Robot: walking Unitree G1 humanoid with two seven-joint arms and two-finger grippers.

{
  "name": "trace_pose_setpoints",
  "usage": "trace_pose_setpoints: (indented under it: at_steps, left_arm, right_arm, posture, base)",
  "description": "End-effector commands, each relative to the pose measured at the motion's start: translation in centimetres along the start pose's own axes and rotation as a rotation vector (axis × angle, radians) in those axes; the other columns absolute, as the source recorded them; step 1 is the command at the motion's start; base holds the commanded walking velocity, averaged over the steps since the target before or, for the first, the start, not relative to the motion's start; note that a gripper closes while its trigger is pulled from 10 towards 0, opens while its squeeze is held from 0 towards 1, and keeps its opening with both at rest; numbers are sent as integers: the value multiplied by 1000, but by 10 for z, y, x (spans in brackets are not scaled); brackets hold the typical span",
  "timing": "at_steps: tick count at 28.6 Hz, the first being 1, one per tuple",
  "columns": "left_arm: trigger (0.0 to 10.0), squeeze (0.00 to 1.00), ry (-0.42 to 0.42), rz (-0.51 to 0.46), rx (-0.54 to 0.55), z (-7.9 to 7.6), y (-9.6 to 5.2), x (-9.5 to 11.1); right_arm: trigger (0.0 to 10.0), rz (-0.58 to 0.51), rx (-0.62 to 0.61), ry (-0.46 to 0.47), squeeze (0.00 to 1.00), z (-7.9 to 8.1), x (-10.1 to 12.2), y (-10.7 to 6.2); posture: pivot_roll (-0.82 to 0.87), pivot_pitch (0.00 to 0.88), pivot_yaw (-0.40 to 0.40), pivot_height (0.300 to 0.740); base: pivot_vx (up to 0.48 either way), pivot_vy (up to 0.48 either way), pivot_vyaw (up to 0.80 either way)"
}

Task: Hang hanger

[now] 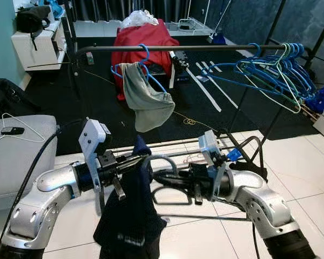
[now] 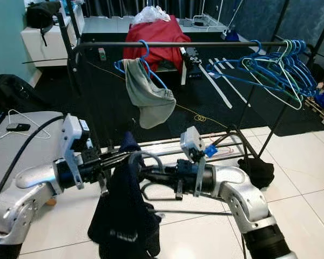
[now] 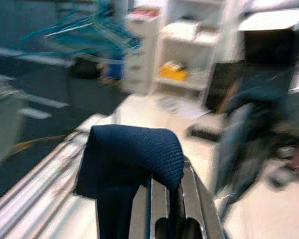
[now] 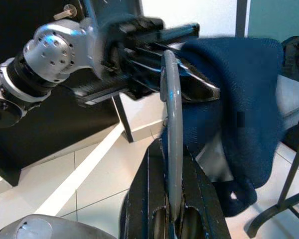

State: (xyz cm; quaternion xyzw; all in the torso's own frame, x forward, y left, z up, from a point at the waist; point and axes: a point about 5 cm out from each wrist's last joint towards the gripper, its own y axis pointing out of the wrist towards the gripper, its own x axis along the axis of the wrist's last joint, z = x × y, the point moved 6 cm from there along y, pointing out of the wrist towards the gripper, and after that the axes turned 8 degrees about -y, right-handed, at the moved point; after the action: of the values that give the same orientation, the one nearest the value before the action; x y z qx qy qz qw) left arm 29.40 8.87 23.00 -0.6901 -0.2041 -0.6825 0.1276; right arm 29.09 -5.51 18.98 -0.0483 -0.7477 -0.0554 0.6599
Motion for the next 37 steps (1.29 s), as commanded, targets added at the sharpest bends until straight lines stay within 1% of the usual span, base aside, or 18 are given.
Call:
trace_pose_setpoints:
  at_steps: [1, 2, 3, 4, 6, 7, 8, 9, 13, 18, 20, 27, 28, 32, 33, 35, 36, 37]
  left_arm:
    - [0, 0, -16, -5, -98, -17, 3, 7]
    - [0, 0, -61, 12, -156, -28, 3, 4]
    - [0, 0, -61, 12, -156, -28, 3, 4]
    - [0, 0, -94, 38, -201, -37, 2, 0]
    - [0, 0, -94, 38, -201, -37, 2, 0]
    - [0, 0, -119, 62, -234, -43, 2, -4]
    - [0, 0, -119, 62, -234, -43, 2, -4]
    - [0, 0, -124, 61, -248, -47, 2, -3]
    - [0, 0, -128, 21, -262, -49, 3, 7]
    - [0, 0, -148, -8, -294, -55, 4, 15]
    - [0, 0, -144, -11, -312, -60, 10, 16]
    - [0, 0, -152, -26, -340, -65, 13, 22]
    - [0, 0, -148, -43, -347, -67, 14, 27]
    - [0, 0, -139, -62, -340, -66, 15, 30]
    - [0, 0, -110, -82, -310, -60, 18, 34]
    - [0, 0, -110, -82, -310, -60, 18, 34]
    - [0, 0, -83, -88, -290, -55, 19, 36]
    - [0, 0, -83, -88, -290, -55, 19, 36]
  right_arm:
    - [0, -8, -18, -16, 0, -1, 0, 2]
    - [0, -45, -99, -47, 0, -15, 6, 1]
    - [0, -45, -99, -47, 0, -15, 6, 1]
    - [0, -84, -178, -75, 0, -29, 14, 0]
    - [0, -84, -178, -75, 0, -29, 14, 0]
    - [0, -112, -264, -102, 0, -43, 21, -3]
    - [0, -112, -264, -102, 0, -43, 21, -3]
    - [0, -116, -333, -115, 0, -54, 23, -5]
    - [0, -110, -385, -113, 0, -61, 20, -5]
    - [0, -114, -374, -93, 0, -57, 18, 0]
    - [0, -147, -329, -73, 0, -49, 20, 6]
    - [0, -148, -325, -79, 0, -48, 19, 7]
    - [0, -104, -316, -87, 0, -47, 11, 8]
    - [0, -64, -294, -79, 0, -44, 3, 10]
    - [0, -5, -218, -49, 0, -31, -10, 14]
    - [0, -5, -218, -49, 0, -31, -10, 14]
    - [0, 60, -152, -24, 0, -19, -25, 17]
    - [0, 60, -152, -24, 0, -19, -25, 17]
  posture:
    - [-100, 116, -49, 740]
    - [-100, 116, -49, 740]
    - [-100, 116, -49, 740]
    - [-100, 116, -48, 740]
    - [-100, 116, -48, 740]
    - [-100, 116, -48, 740]
    - [-100, 116, -48, 740]
    - [-99, 116, -50, 740]
    - [-96, 116, -52, 740]
    - [-91, 113, -48, 740]
    - [-90, 112, -46, 740]
    - [-94, 114, -46, 740]
    - [-95, 112, -45, 740]
    - [-95, 112, -45, 740]
    - [-91, 112, -47, 740]
    - [-91, 112, -47, 740]
    - [-85, 104, -47, 740]
    - [-85, 104, -47, 740]
  base:
    - [0, 0, 0]
    - [0, 0, 0]
    - [0, 0, 0]
    - [0, 0, 0]
    - [0, 0, 0]
    - [0, 0, 0]
    - [0, 0, 0]
    - [0, 0, 0]
    - [0, 0, 0]
    - [0, 0, 0]
    - [0, 0, 0]
    - [0, 0, 0]
    - [0, 0, 0]
    - [0, 0, 0]
    - [0, 0, 0]
    - [0, 0, 0]
    - [0, 0, 0]
    - [0, 0, 0]
